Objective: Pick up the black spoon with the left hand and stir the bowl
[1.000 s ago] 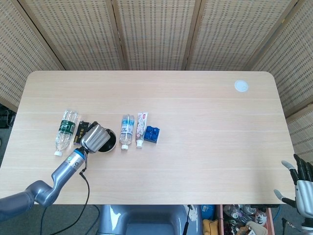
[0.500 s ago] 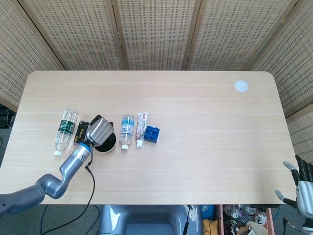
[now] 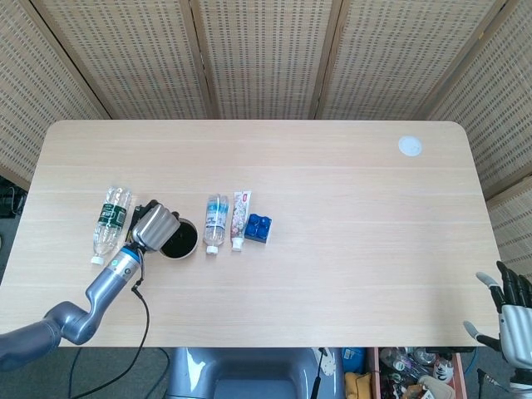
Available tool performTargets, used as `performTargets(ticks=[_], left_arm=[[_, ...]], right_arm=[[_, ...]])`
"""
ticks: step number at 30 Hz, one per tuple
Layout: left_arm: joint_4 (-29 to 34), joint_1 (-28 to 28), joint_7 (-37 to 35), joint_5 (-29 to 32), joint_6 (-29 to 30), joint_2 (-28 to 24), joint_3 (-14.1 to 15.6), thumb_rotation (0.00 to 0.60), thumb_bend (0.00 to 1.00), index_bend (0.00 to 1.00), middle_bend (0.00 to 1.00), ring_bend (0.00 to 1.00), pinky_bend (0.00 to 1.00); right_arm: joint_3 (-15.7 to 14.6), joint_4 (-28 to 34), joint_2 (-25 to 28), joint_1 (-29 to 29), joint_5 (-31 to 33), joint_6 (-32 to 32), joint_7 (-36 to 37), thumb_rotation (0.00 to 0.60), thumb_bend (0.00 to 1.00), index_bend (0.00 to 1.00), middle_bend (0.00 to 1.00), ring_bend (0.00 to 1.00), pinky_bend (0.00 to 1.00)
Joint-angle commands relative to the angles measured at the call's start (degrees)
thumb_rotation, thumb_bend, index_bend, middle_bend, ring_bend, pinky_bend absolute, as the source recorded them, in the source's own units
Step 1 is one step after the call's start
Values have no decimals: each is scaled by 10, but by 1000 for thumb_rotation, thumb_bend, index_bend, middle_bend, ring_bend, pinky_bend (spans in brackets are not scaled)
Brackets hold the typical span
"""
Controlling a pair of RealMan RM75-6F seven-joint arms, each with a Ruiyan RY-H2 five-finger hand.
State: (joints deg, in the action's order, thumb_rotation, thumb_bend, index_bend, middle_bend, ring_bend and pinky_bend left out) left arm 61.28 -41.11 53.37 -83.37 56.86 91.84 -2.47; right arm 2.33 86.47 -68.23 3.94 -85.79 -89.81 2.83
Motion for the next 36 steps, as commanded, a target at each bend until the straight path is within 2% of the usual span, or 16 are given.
performTargets(ticks=[1,10,20,28,36], left_arm=[[15,6,-5,1,2,-8,6,600,492,688,824,804,777],[33,0,-1,3,2,-1,1,600,492,688,824,804,777],[-3,-20,6,19,-7,31,-20,600,492,688,825,804,777],[-22,-14,-2,26,-7,29,-13,600,492,688,825,804,777],[9,4,-19,23,-1,5,8,600,492,688,824,804,777]], right_arm=[[0,0,0,-1,-1,1,0,600,189,221,85,0,0],[1,-1,0,0,1,-1,0,600,189,222,86,0,0],[1,0,2,4,7,-1,-2,600,189,221,86,0,0],[1,0,1,1,7,3,-2,600,188,222,86,0,0],[1,-2,-1,-1,5,5,-1,600,189,222,86,0,0]])
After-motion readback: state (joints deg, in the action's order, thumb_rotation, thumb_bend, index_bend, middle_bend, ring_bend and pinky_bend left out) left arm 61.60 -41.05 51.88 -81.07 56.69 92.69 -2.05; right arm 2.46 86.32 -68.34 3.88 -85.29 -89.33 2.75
